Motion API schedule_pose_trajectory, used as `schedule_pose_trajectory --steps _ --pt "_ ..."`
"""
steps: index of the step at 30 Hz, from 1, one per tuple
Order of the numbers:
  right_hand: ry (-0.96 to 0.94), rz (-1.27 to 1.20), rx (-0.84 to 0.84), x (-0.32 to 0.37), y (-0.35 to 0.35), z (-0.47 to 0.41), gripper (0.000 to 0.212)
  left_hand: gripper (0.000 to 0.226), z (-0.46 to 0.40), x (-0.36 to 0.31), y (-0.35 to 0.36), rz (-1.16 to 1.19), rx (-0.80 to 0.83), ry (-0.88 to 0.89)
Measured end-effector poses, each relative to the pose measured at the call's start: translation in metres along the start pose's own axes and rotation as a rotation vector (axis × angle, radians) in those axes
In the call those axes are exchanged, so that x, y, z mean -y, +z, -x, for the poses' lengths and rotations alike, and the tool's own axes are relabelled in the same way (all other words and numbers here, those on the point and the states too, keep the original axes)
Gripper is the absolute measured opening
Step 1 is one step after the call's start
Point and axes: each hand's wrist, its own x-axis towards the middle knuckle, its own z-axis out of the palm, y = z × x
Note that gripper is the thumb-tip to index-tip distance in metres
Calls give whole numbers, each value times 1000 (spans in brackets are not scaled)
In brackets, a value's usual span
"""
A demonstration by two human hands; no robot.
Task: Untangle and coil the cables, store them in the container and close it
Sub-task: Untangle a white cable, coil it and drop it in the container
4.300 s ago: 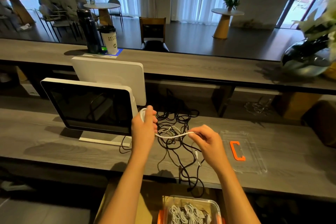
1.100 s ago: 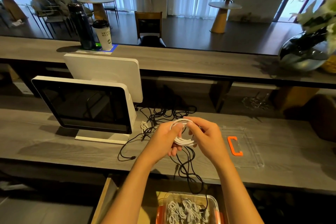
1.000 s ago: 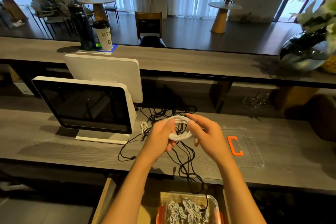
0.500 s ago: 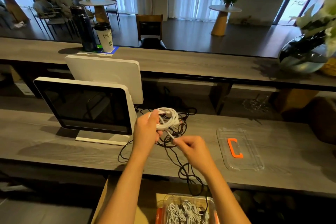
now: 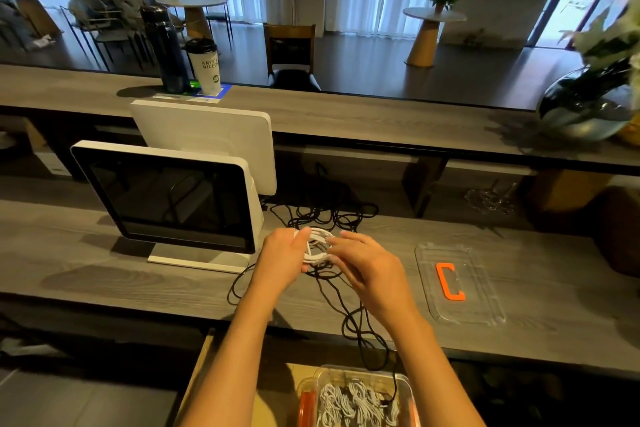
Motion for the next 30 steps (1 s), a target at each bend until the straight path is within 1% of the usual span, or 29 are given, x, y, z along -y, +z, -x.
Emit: schedule_pose_trajectory --steps 2,4,6,8,10,13,15,19,21,23,25,26,28,30 --pt "83 -104 16 -1 -2 2 25 38 5 -5 -1 37 37 7" --pt "148 -123 41 0 -4 3 28 38 8 -8 0 31 83 43" --pt "207 -193 18 1 -4 4 25 39 12 -9 0 -12 123 102" --pt "265 -281 -37 3 -5 3 17 42 14 -8 -1 -27 180 157" --pt "324 -366 -80 5 -8 1 14 43 15 -9 -5 10 264 186" --pt "430 -529 -85 9 -14 -5 20 43 16 -10 -11 53 398 215" --pt "494 -642 -81 12 -19 -9 21 43 16 -8 -13 74 462 230" --pt "533 -793 -49 9 -25 -14 12 47 16 -2 -14 205 565 246" --pt "503 -845 -46 7 -22 -13 15 49 17 -1 -12 344 588 247" --pt "509 -898 -83 7 -15 -12 22 45 19 -1 -7 521 609 241" --pt "492 -922 -101 8 -9 -10 28 44 21 -2 -1 674 606 192" --pt "467 -908 -96 8 -7 -9 28 43 22 -4 1 747 588 157" --pt "417 -864 -65 9 -3 -7 21 42 22 -6 5 862 526 82" --pt "407 -828 -13 11 1 -5 25 42 24 -11 8 882 427 49"
